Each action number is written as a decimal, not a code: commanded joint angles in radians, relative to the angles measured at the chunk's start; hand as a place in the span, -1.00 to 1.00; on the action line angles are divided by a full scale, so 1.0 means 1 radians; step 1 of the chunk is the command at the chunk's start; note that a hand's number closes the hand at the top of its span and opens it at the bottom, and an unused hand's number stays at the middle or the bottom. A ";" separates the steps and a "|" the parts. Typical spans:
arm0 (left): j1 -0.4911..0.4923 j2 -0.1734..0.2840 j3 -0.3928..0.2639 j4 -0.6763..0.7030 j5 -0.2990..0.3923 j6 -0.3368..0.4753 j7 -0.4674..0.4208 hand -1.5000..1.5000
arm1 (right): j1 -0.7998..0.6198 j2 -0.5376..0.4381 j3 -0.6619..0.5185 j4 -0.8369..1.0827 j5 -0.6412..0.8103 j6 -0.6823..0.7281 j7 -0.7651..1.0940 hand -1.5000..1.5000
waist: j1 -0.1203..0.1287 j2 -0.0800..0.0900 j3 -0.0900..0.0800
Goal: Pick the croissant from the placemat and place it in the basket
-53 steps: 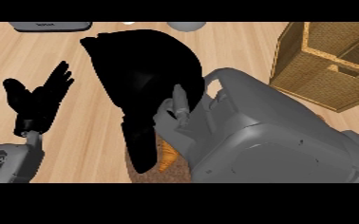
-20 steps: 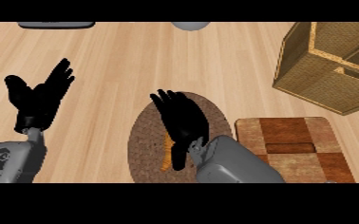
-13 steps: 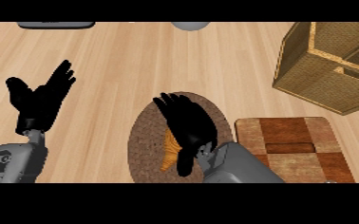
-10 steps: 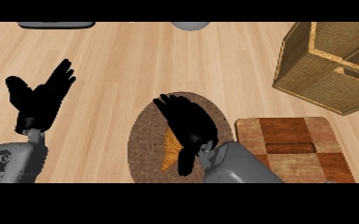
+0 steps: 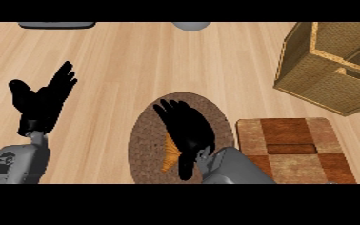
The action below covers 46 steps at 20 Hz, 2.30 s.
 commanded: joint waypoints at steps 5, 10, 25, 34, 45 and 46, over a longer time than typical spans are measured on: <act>0.003 -0.040 0.008 -0.032 -0.032 0.003 0.026 0.00 | -0.017 0.003 0.031 0.129 0.044 -0.079 -0.026 -1.00 | 0.002 0.001 0.000; 0.026 -0.040 0.028 0.029 -0.028 -0.026 -0.048 0.00 | 0.014 0.003 0.095 0.146 0.137 -0.017 -0.087 1.00 | 0.000 0.001 0.000; 0.004 -0.030 0.054 -0.008 -0.046 -0.036 -0.008 0.00 | 0.121 0.003 0.115 0.042 0.076 -0.330 0.209 1.00 | -0.004 -0.003 0.000; -0.028 -0.045 0.052 0.023 -0.046 -0.038 0.013 0.00 | 0.174 0.003 0.236 -0.152 0.010 -0.688 0.331 1.00 | -0.002 0.000 0.001; -0.014 -0.023 0.067 -0.033 -0.042 -0.042 0.060 0.00 | 0.011 0.003 0.233 -0.490 0.354 -0.746 0.619 1.00 | -0.007 -0.008 -0.001; 0.008 -0.047 0.053 -0.045 -0.040 -0.038 0.060 0.00 | -0.004 0.003 0.248 -0.550 0.386 -0.678 0.679 1.00 | -0.008 -0.010 -0.001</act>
